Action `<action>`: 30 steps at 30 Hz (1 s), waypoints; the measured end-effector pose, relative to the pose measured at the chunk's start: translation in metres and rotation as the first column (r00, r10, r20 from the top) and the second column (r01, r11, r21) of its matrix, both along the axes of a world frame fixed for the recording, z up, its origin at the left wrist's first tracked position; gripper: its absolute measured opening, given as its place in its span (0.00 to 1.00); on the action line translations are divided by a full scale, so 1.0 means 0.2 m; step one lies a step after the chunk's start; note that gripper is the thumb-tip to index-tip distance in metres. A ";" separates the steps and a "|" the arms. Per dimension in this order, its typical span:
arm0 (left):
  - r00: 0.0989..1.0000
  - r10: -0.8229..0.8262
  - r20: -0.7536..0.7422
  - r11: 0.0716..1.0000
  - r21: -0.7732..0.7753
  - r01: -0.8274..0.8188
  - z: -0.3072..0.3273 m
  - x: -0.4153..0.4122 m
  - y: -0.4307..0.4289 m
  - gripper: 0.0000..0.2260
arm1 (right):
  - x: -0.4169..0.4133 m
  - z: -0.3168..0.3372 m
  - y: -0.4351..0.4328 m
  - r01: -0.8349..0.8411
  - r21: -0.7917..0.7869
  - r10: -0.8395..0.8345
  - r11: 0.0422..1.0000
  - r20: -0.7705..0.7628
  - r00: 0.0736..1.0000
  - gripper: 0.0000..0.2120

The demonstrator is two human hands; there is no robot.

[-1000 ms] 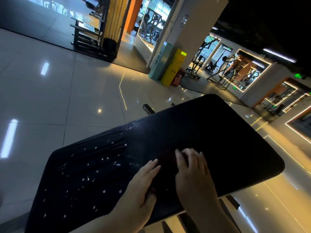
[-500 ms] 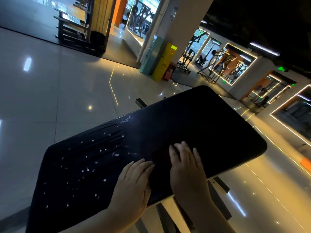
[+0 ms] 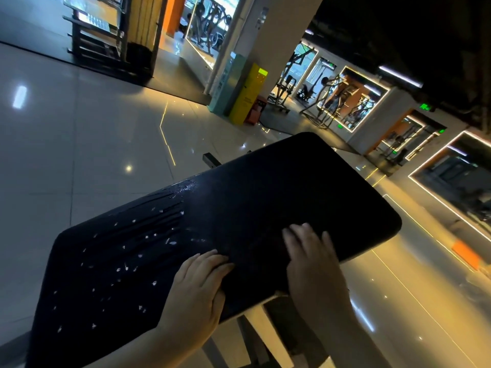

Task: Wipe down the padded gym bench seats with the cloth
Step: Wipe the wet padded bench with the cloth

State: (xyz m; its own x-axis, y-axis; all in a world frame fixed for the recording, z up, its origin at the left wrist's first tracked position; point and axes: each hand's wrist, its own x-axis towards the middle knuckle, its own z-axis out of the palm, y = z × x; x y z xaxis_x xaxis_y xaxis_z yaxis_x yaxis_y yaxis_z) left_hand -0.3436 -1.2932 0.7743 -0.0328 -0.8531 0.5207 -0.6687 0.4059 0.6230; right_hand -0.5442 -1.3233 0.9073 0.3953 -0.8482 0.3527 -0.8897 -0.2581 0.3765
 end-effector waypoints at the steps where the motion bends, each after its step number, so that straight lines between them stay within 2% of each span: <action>1: 1.000 -0.005 -0.003 1.000 0.010 0.005 0.00 0.00 0.00 0.18 | -0.01 0.02 -0.04 0.048 -0.017 -0.048 0.999 0.039 0.998 0.26; 4: 1.000 -0.003 -0.021 1.000 0.013 0.003 0.00 0.01 0.01 0.19 | 0.13 -0.01 -0.10 0.111 -0.006 -0.110 0.994 0.126 0.986 0.27; 9: 0.999 0.013 -0.043 0.999 -0.038 -0.015 0.01 0.00 0.00 0.20 | 0.29 -0.18 -0.03 -0.176 0.177 0.169 0.968 0.055 0.984 0.25; 11: 0.999 0.010 -0.046 0.997 -0.075 -0.014 0.00 -0.01 -0.01 0.20 | 0.21 -0.14 -0.01 -0.199 0.217 0.193 0.956 0.050 0.980 0.24; 13: 1.000 0.023 -0.021 0.996 -0.084 -0.025 0.01 -0.01 -0.02 0.20 | 0.10 -0.07 -0.01 -0.210 0.184 0.200 0.960 0.073 0.977 0.25; 17: 0.994 0.095 -0.051 0.995 -0.027 -0.097 0.06 -0.06 -0.02 0.19 | -0.09 0.13 -0.10 -0.105 0.026 0.103 0.994 0.050 0.993 0.26; 19: 0.984 0.130 -0.123 0.991 -0.006 -0.132 0.13 -0.12 -0.02 0.18 | -0.08 0.20 -0.16 0.021 0.088 -0.020 0.996 -0.010 1.000 0.25; 21: 0.976 0.142 -0.163 0.989 -0.018 -0.147 0.20 -0.19 -0.04 0.18 | 0.02 0.21 -0.20 0.073 0.191 -0.074 0.979 -0.001 0.997 0.31; 23: 0.972 0.137 -0.191 0.989 -0.021 -0.143 0.25 -0.25 -0.08 0.19 | 0.13 0.14 -0.19 -0.036 0.226 0.032 0.973 0.021 0.999 0.35; 27: 0.948 0.194 -0.253 0.980 0.007 -0.199 0.26 -0.28 -0.10 0.16 | 0.13 0.01 -0.11 -0.206 0.311 0.195 0.928 0.068 0.979 0.28; 30: 0.957 0.208 -0.201 0.977 -0.007 -0.214 0.22 -0.29 -0.07 0.14 | -0.03 0.04 -0.09 -0.276 0.313 0.267 0.909 0.073 0.961 0.24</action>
State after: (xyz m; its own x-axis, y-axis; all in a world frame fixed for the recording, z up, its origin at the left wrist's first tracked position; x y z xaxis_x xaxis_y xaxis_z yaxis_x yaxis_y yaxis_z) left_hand -0.4011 -1.3078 0.8193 0.2524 -0.8144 0.5226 -0.6058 0.2881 0.7416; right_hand -0.5507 -1.3422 0.9163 0.6200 -0.7786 0.0970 -0.7774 -0.5928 0.2105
